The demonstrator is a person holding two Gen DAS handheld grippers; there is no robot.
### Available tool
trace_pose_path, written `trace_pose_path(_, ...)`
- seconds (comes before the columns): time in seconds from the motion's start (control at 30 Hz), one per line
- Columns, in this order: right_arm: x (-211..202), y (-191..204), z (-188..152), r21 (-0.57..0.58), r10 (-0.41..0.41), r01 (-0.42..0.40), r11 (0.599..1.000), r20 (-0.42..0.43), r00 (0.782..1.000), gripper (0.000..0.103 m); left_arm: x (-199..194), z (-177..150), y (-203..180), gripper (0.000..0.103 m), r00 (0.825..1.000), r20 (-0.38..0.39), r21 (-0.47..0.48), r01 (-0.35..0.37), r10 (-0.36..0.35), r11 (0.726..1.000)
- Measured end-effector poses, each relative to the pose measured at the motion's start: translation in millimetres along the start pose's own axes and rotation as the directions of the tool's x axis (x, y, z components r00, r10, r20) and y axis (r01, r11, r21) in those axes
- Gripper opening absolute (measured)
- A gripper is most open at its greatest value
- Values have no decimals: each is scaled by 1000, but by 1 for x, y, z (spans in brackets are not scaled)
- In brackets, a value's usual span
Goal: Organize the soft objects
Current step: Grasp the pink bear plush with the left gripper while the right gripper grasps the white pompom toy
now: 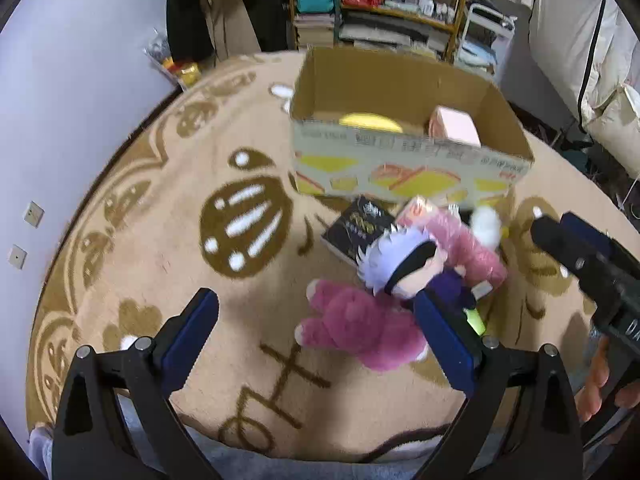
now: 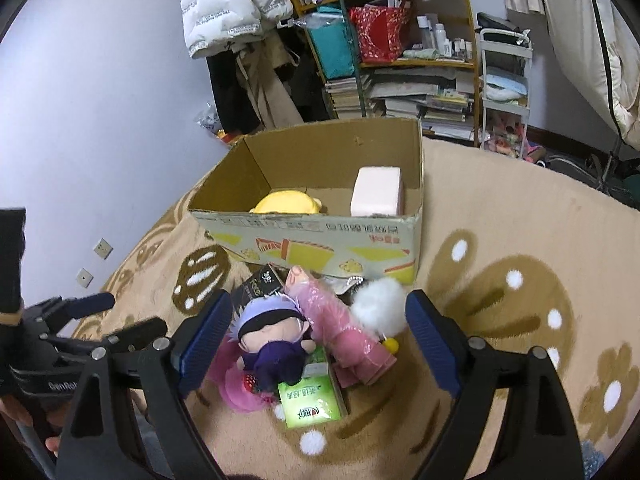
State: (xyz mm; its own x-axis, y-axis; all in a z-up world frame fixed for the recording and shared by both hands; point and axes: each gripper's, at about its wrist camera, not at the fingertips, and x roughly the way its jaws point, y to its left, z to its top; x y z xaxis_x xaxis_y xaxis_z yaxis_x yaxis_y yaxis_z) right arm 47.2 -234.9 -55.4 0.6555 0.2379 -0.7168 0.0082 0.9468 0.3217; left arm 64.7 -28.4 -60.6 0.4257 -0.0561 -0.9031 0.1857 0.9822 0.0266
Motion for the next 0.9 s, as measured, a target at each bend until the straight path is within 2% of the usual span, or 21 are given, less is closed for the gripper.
trace_pose_path(0.23, 19, -18, 1, 79, -10, 14, 997, -45, 999, 93, 29, -4, -1, 97, 997, -80, -10, -4, 3, 1000)
trace_pose_path(0.4, 37, -35, 2, 161, -19, 33, 986, -88, 996, 93, 51, -6, -1, 97, 990, -139, -27, 5, -9, 1000)
trace_pose_path(0.6, 59, -48, 1, 201, -42, 70, 977, -137, 990, 93, 73, -9, -7, 98, 980, -199, -25, 14, -18, 1000)
trace_pose_path(0.9, 92, -61, -3, 239, -61, 110, 965, -204, 977, 90, 97, -6, -9, 98, 971, -241, -36, 4, -12, 999)
